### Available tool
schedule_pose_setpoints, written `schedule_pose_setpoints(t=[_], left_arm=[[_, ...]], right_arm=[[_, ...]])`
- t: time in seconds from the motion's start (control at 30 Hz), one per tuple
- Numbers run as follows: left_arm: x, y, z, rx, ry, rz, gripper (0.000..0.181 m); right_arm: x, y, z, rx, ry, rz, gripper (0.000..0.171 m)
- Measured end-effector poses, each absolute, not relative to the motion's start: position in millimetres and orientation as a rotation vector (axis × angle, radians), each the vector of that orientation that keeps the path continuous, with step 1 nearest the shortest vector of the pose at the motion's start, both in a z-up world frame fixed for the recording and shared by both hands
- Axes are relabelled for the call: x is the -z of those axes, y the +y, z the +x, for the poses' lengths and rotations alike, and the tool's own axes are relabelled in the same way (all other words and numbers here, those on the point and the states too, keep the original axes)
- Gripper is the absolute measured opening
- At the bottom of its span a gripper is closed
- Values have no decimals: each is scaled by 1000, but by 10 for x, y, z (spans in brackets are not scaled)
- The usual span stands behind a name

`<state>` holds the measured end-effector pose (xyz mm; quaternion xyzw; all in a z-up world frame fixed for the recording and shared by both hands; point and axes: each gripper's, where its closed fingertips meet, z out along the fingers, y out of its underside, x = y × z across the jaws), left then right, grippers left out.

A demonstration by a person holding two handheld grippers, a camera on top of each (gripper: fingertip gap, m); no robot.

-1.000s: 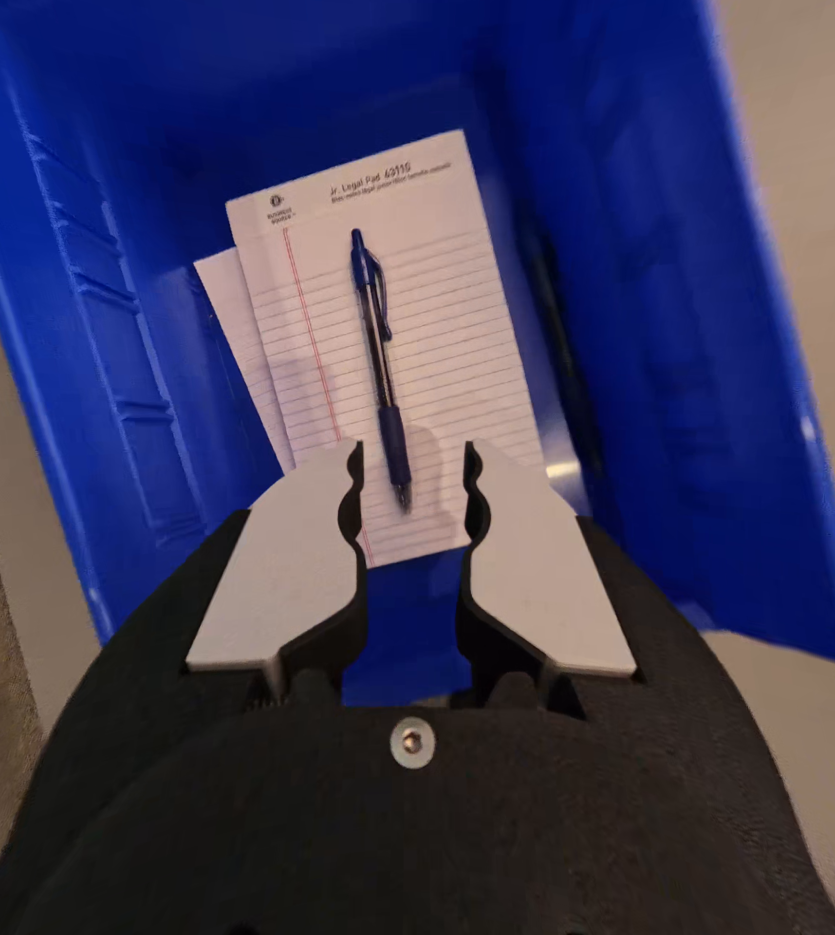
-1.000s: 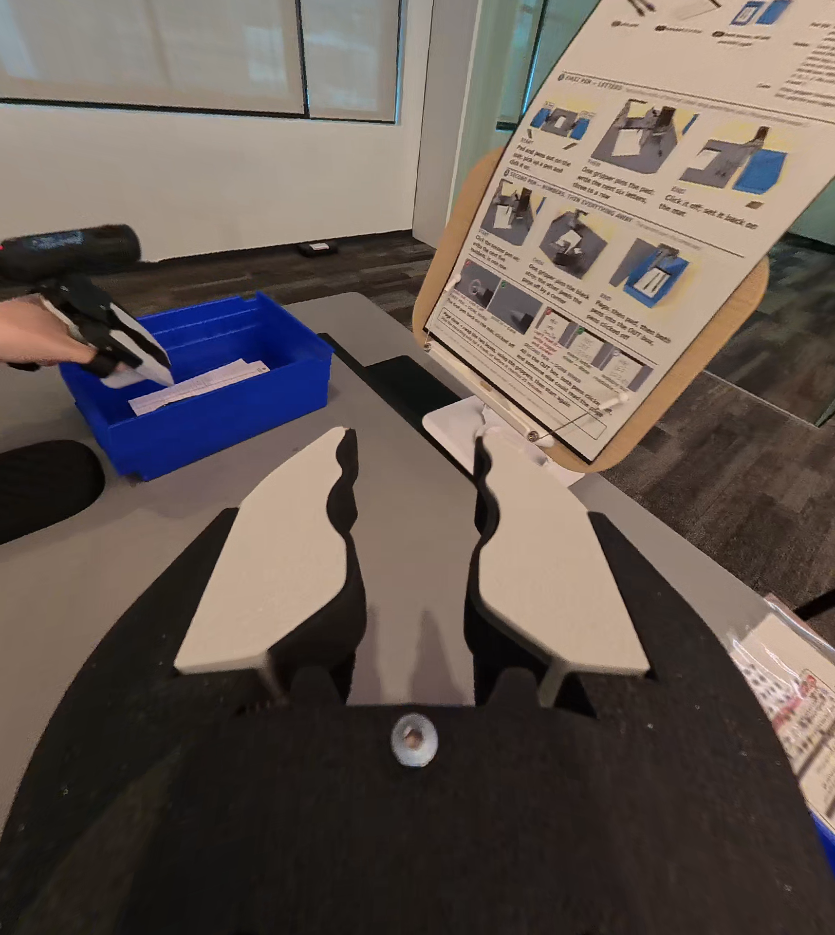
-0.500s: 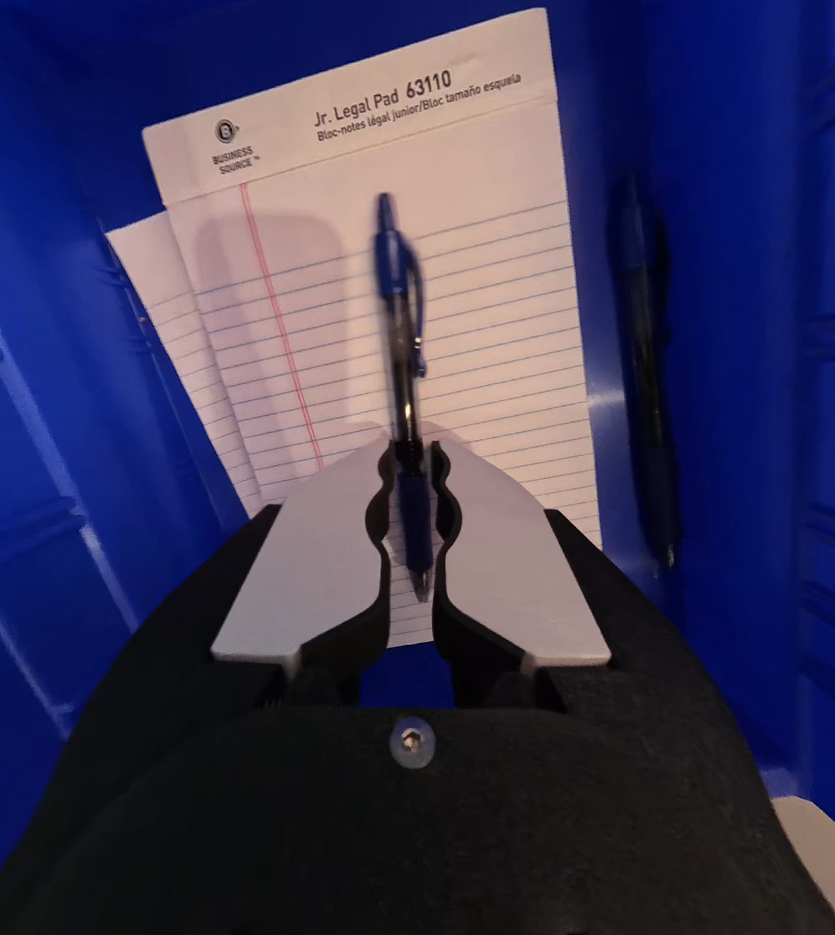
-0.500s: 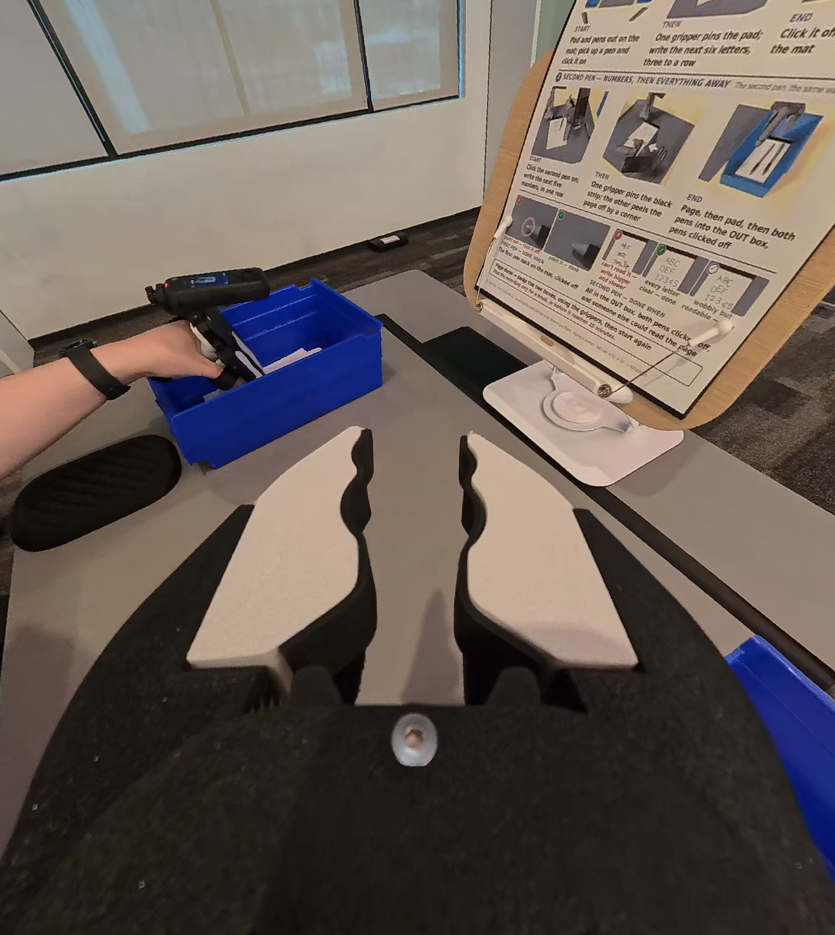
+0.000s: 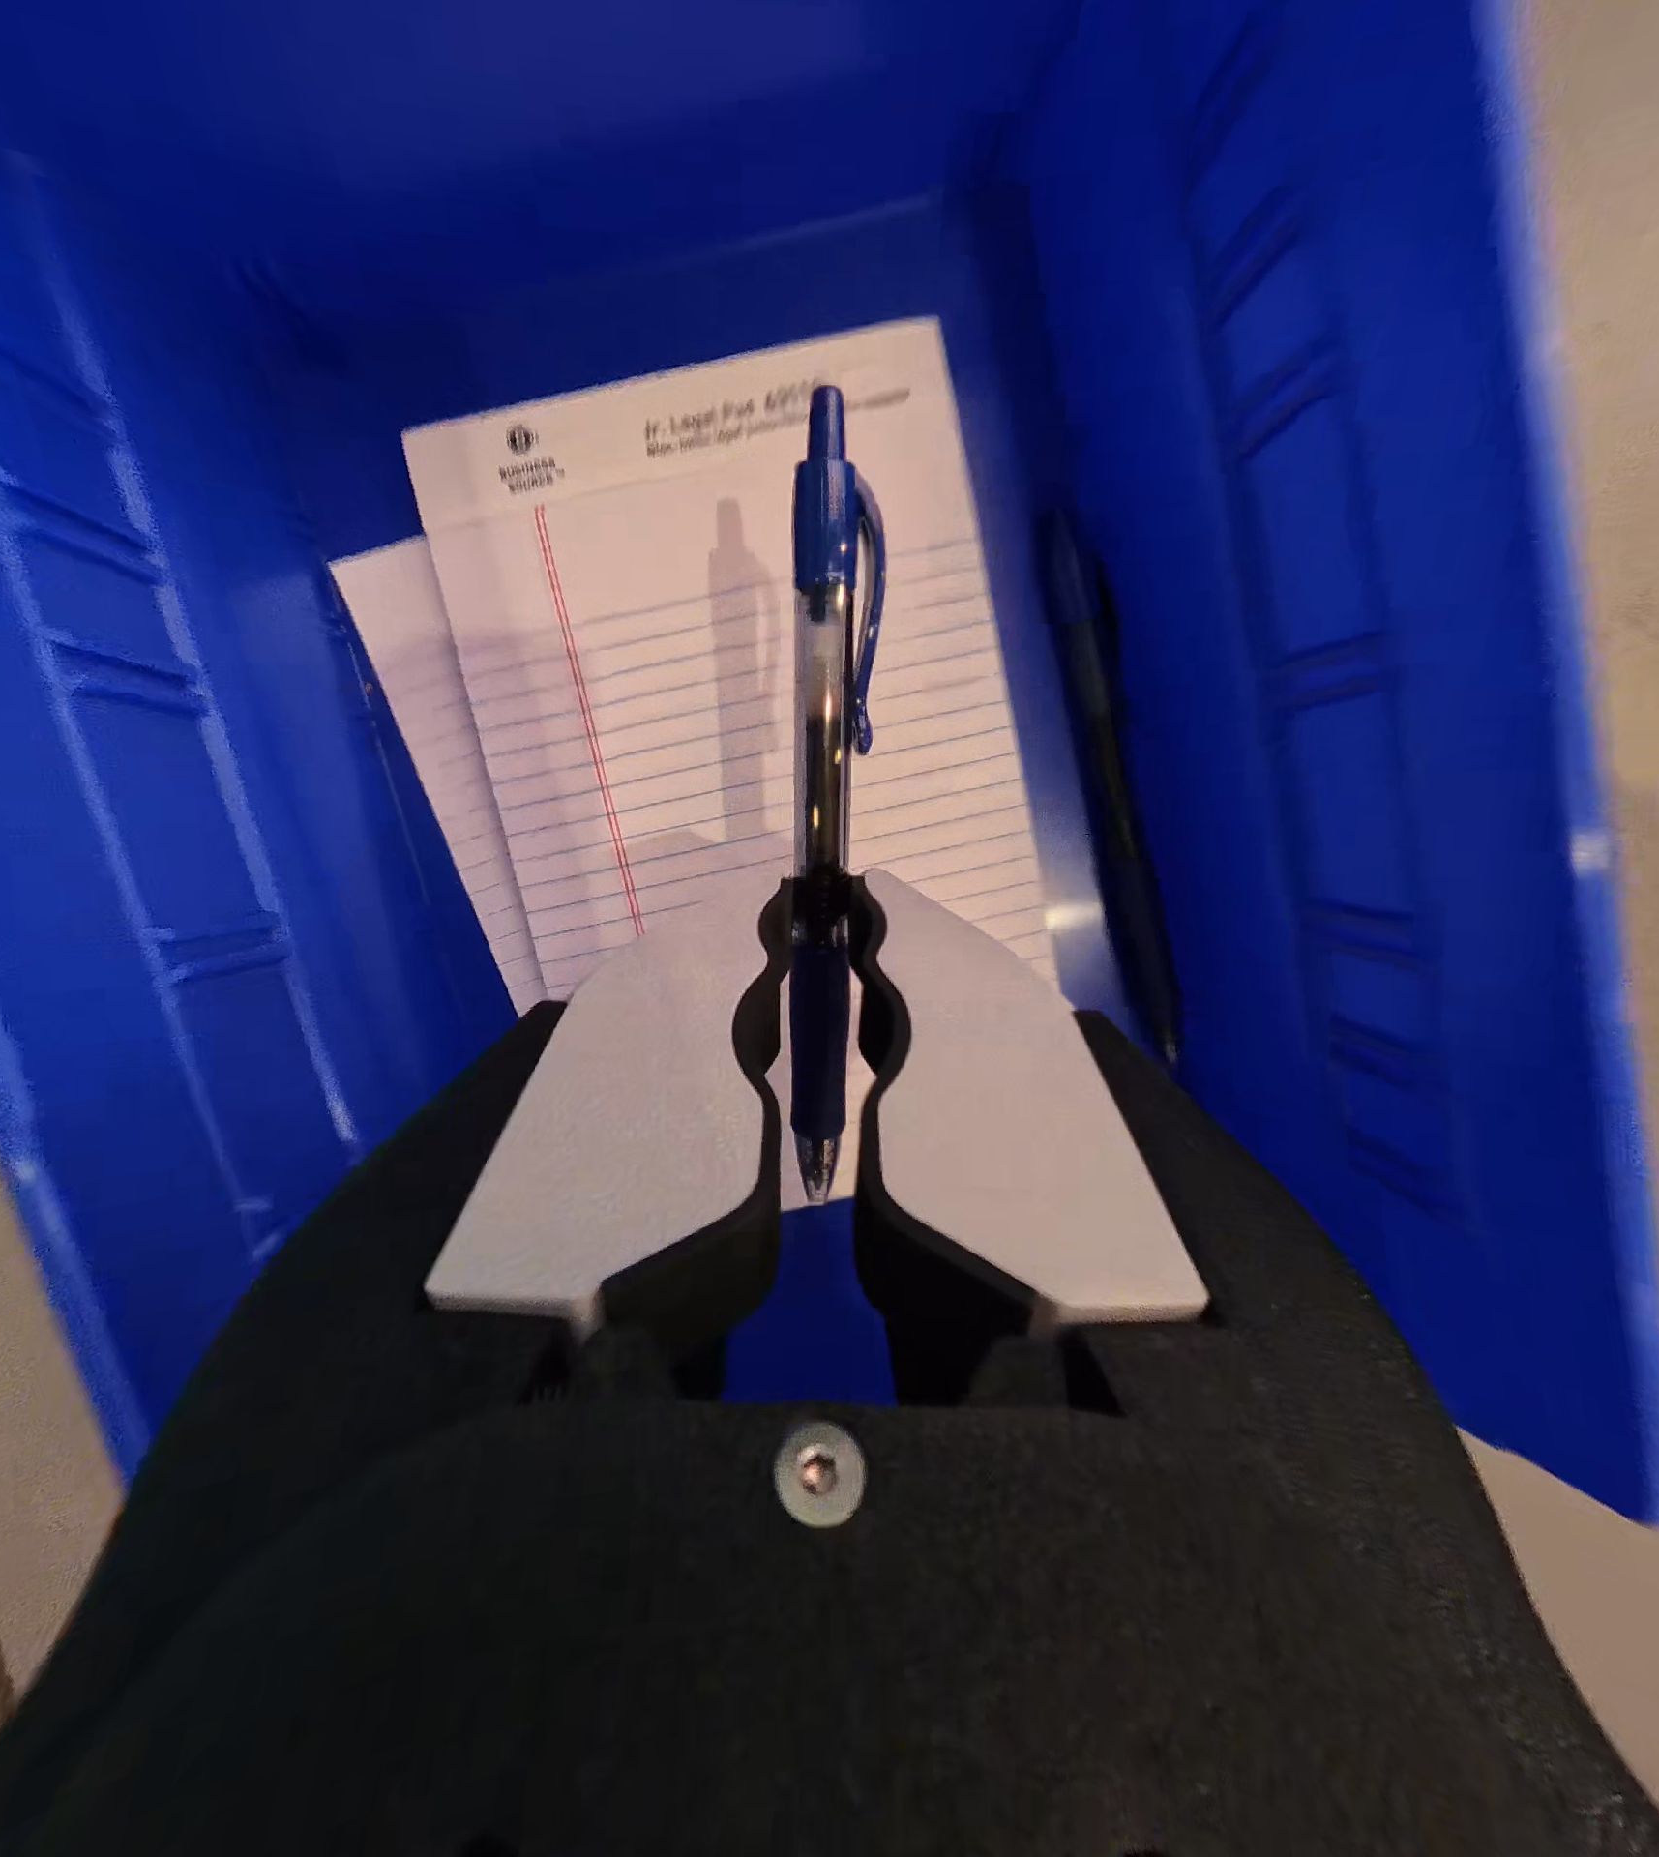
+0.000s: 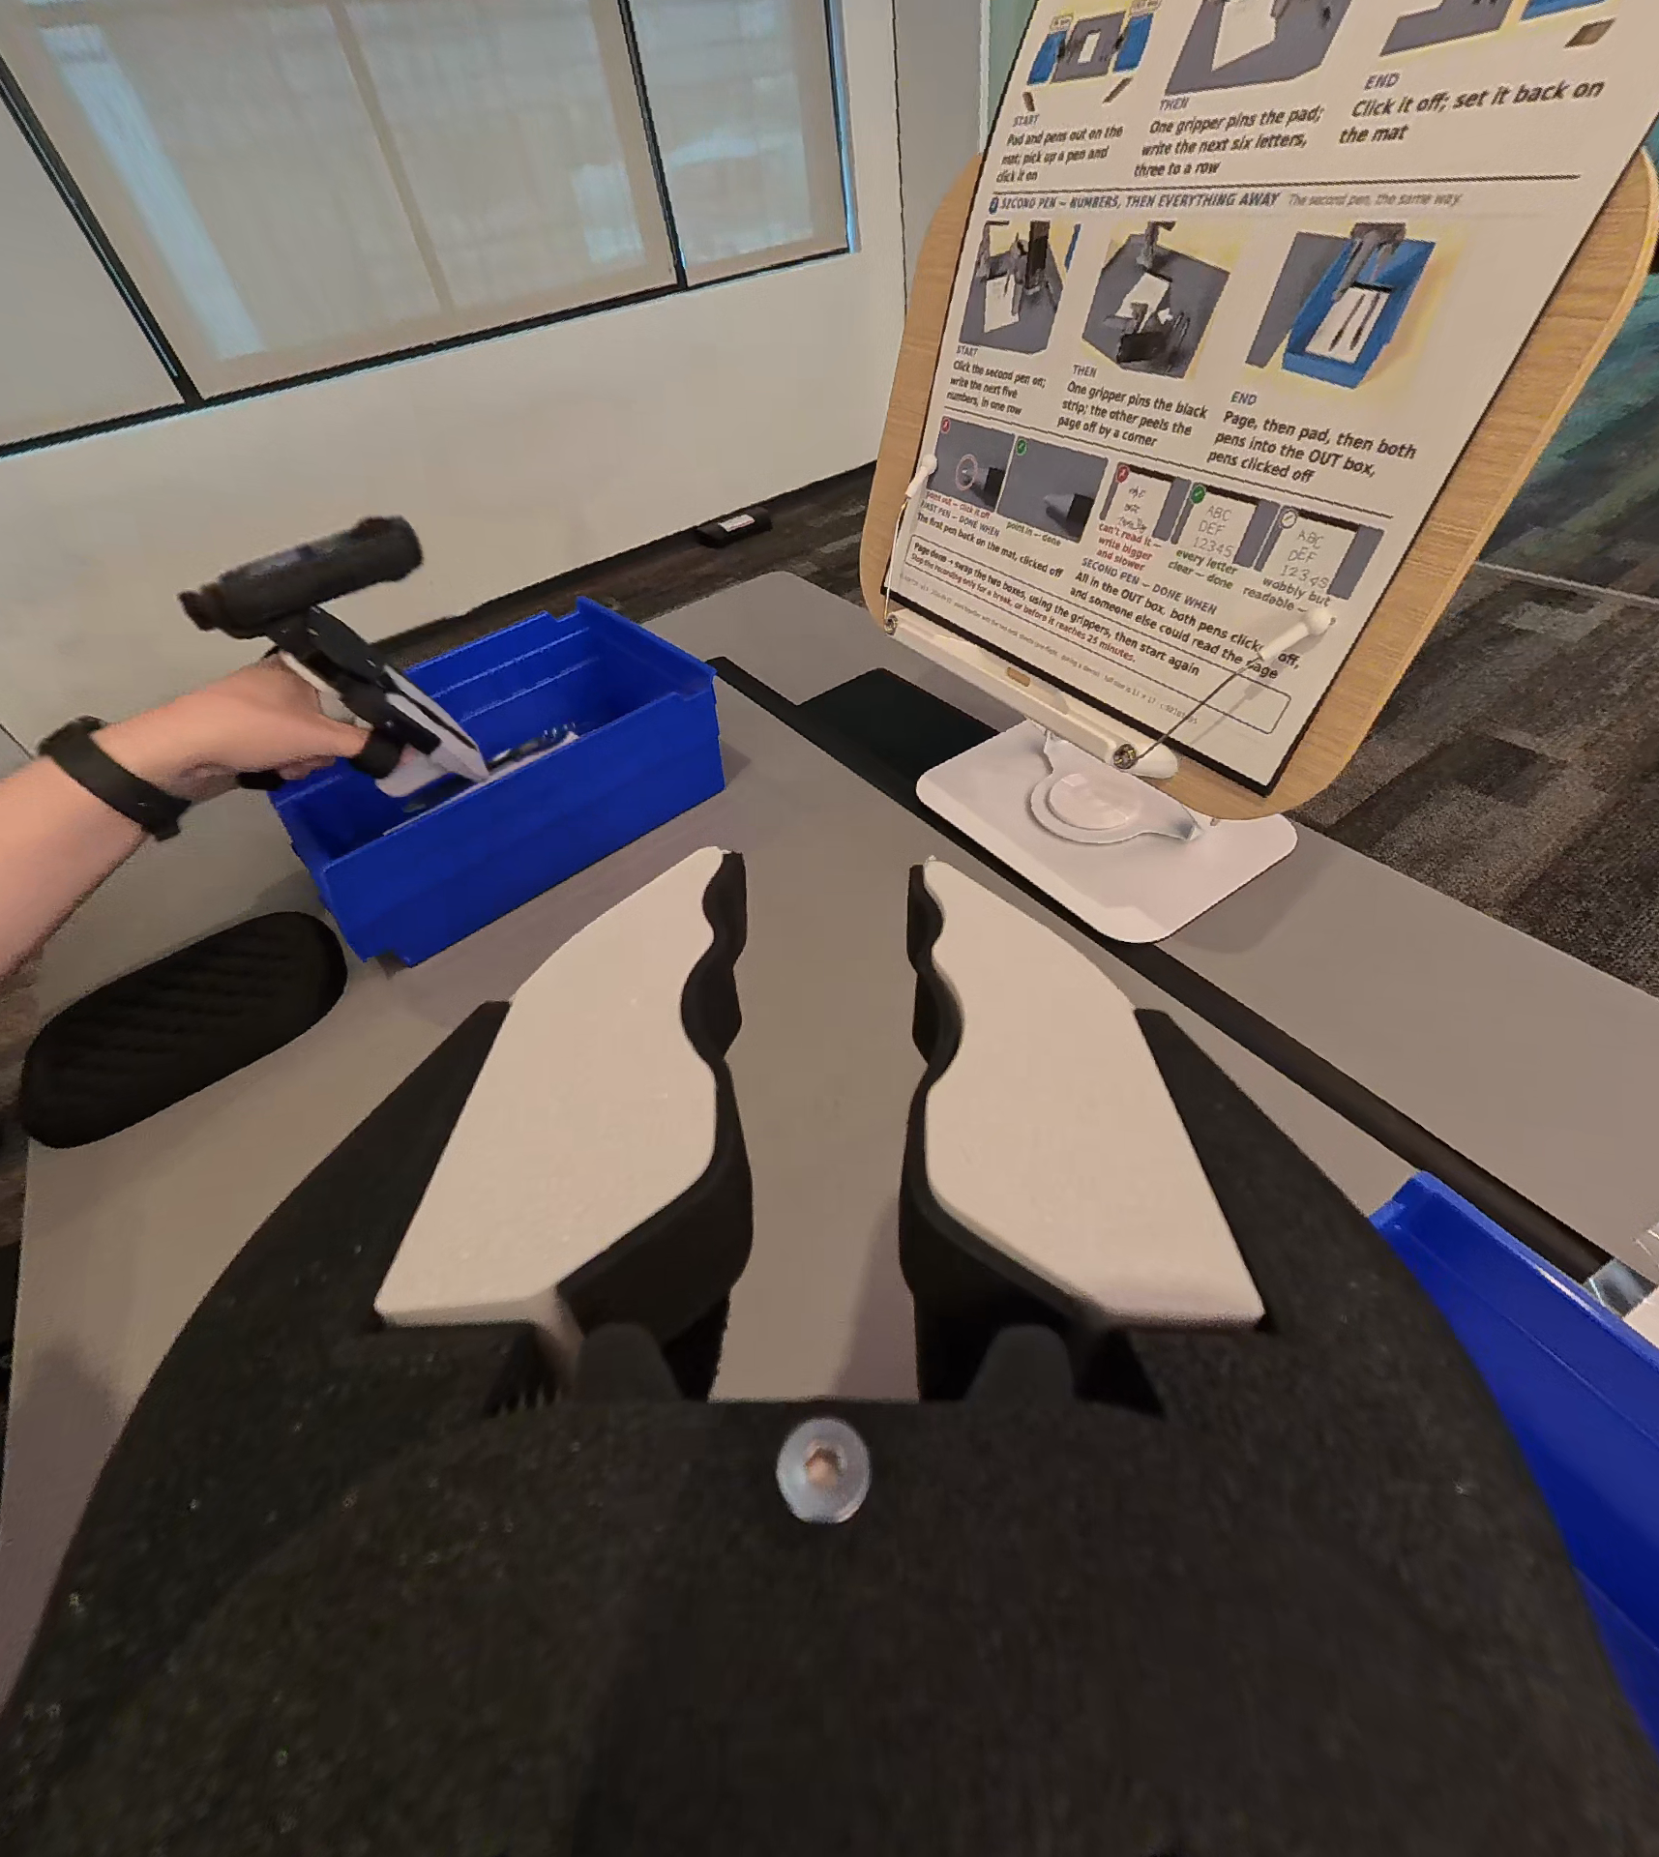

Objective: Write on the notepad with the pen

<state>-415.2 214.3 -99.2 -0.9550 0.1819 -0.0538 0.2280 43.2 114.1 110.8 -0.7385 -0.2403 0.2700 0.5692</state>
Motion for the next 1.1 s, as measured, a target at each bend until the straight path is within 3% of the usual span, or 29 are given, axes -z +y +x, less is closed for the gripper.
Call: schedule_pose_setpoints(t=[0.23, 0.37, 0.7, 1.1], left_arm=[[159, 1788, -3264, 344, 700, -2399, 10], [-8, 1465, -2487, 510, 831, -2267, 10], [684, 1072, -1219, 785, 902, -2370, 10], [971, 1073, -644, 881, 808, -2377, 10]], right_arm=[[-1065, 1140, 431, -637, -563, -1766, 30], [-1068, 1125, 416, -635, -565, -1770, 30], [-976, 1116, 425, -623, -575, -1824, 30], [-657, 1192, 457, -616, -561, -1994, 30]])
